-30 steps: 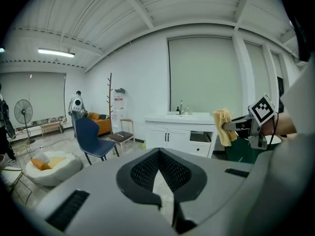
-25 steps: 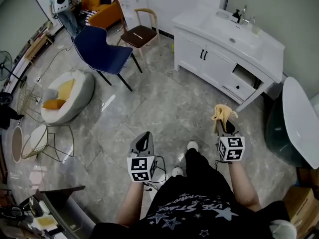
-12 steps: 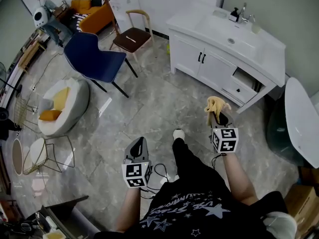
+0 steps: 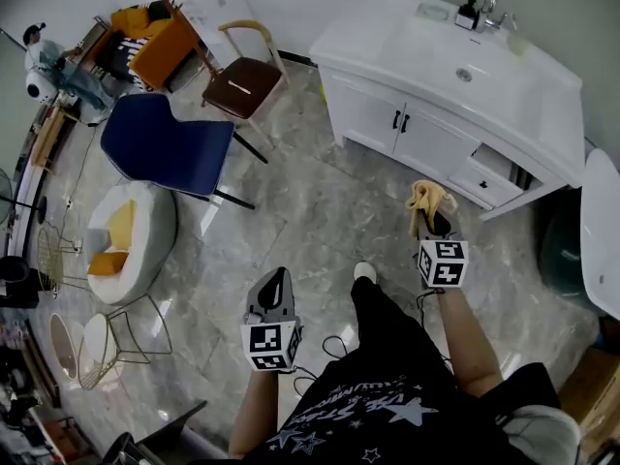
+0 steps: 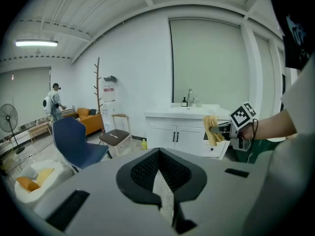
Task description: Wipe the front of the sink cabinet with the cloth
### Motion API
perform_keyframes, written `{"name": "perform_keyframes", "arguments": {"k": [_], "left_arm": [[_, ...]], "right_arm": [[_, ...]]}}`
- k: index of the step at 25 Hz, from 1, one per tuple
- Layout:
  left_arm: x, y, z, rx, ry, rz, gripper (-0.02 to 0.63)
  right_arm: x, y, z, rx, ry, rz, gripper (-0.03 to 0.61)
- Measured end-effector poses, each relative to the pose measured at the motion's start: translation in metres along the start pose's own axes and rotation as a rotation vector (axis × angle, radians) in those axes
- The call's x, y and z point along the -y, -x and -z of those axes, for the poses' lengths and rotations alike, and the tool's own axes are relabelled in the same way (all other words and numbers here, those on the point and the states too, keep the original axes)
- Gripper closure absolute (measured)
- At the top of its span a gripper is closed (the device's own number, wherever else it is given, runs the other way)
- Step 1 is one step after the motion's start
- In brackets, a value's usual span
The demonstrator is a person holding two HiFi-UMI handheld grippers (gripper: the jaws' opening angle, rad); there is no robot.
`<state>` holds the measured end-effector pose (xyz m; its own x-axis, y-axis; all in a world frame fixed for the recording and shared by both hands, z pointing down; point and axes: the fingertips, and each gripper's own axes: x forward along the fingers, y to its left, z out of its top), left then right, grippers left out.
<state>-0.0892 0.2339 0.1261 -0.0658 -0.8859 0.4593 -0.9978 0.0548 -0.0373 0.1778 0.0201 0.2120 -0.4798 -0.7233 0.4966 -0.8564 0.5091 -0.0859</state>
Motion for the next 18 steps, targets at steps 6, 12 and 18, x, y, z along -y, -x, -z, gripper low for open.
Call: {"name": "perform_keyframes", "arguments": {"k": [6,12,18], "left_arm": [[-0.017,-0.108,-0.041,-0.045,-0.022,0.064,0.598],[-0.015,-0.175,-0.066,-0.063,-0.006,0.132,0.598],[-0.020,-0.206,-0.078,-0.064,-0.002,0.222,0.597]], "right_arm": [[0.033,-0.072,-0.021,-0.046,-0.042,0.046,0.497],[0.056,-0.107,-0.021,-0.108,-0.065,0.090,0.497],[0.055,-0.113,-0.033,-0.111,-0.073,0.153,0.497]]}}
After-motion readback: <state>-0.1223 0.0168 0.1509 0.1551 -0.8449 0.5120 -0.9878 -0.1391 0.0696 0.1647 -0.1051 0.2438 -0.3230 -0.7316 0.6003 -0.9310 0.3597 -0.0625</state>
